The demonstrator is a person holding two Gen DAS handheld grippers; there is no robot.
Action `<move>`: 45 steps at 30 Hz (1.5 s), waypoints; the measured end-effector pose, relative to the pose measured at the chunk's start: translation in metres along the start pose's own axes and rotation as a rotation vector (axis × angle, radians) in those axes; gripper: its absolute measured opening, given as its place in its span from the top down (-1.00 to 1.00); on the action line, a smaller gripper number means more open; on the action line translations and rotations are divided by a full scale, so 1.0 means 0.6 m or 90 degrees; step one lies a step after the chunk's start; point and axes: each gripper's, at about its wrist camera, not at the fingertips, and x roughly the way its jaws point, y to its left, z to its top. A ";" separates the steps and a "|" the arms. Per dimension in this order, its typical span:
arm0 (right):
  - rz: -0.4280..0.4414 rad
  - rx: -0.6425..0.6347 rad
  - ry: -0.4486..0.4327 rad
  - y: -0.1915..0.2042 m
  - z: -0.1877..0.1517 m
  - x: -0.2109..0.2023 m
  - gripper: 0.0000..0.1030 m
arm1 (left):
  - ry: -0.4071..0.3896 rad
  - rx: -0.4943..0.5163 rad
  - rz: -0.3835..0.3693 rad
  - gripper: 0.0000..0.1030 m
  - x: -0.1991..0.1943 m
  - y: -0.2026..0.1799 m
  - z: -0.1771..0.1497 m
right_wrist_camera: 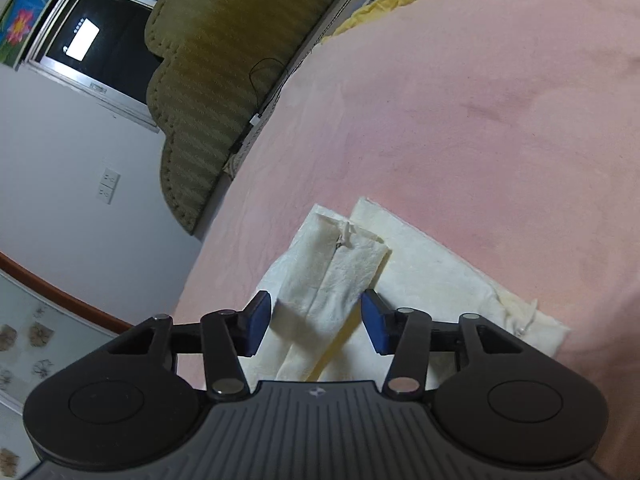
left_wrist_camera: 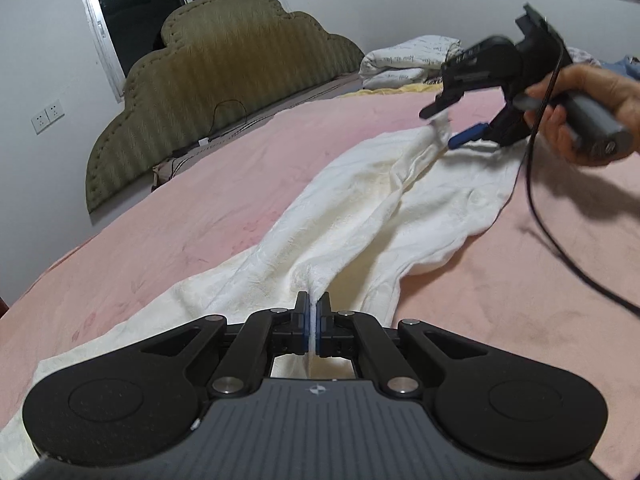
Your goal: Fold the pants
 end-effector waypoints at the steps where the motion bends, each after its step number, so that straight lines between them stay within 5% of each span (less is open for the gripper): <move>1: -0.005 -0.005 0.004 0.004 0.002 0.000 0.01 | 0.001 -0.003 0.002 0.97 0.003 0.000 -0.001; 4: -0.025 -0.033 0.013 0.025 0.007 0.015 -0.25 | -0.008 -0.015 0.004 0.97 -0.001 0.002 -0.002; 7: -0.061 -0.066 0.006 0.041 0.006 0.037 -0.27 | -0.017 -0.021 0.007 0.96 -0.008 0.004 -0.003; 11: -0.080 -0.090 0.009 0.041 0.002 0.033 0.68 | -0.022 -0.057 0.000 0.96 -0.009 0.020 -0.007; 15: -0.055 -0.099 0.007 0.058 0.027 0.042 0.82 | -0.040 -0.099 0.045 0.94 0.005 0.054 0.018; 17: -0.005 -0.109 -0.018 0.095 0.048 0.043 0.82 | -0.066 -0.165 0.095 0.93 0.000 0.094 0.039; 20: 0.152 -0.168 -0.092 0.174 0.062 0.008 0.82 | -0.136 -0.266 0.159 0.90 -0.041 0.147 0.063; 22: 0.233 -0.256 -0.153 0.208 0.043 -0.035 0.83 | -0.167 -0.233 0.165 0.92 -0.070 0.144 0.070; 24: 0.178 -0.276 -0.151 0.194 0.025 -0.057 0.83 | -0.134 -0.154 0.121 0.92 -0.073 0.113 0.065; 28: -0.040 -0.174 -0.050 0.061 0.006 -0.048 0.82 | -0.037 -0.079 -0.032 0.90 -0.045 0.039 0.023; 31: -0.059 -0.079 -0.022 -0.016 -0.013 -0.061 0.82 | -0.022 -0.032 -0.047 0.90 -0.041 0.001 0.008; 35: -0.043 -0.067 -0.001 0.004 0.009 -0.037 0.82 | -0.009 -0.140 -0.057 0.90 -0.021 0.057 0.017; 37: -0.029 -0.114 0.015 0.052 0.028 -0.001 0.82 | -0.005 -0.214 -0.030 0.89 -0.002 0.107 0.030; 39: -0.017 -0.171 0.023 0.121 0.048 0.043 0.82 | -0.016 -0.275 0.053 0.89 -0.002 0.160 0.048; 42: 0.115 -0.217 -0.043 0.218 0.057 0.046 0.82 | -0.135 -0.342 0.170 0.89 -0.063 0.205 0.075; 45: 0.228 -0.295 -0.137 0.261 0.029 -0.024 0.82 | -0.195 -0.270 0.192 0.88 -0.110 0.184 0.083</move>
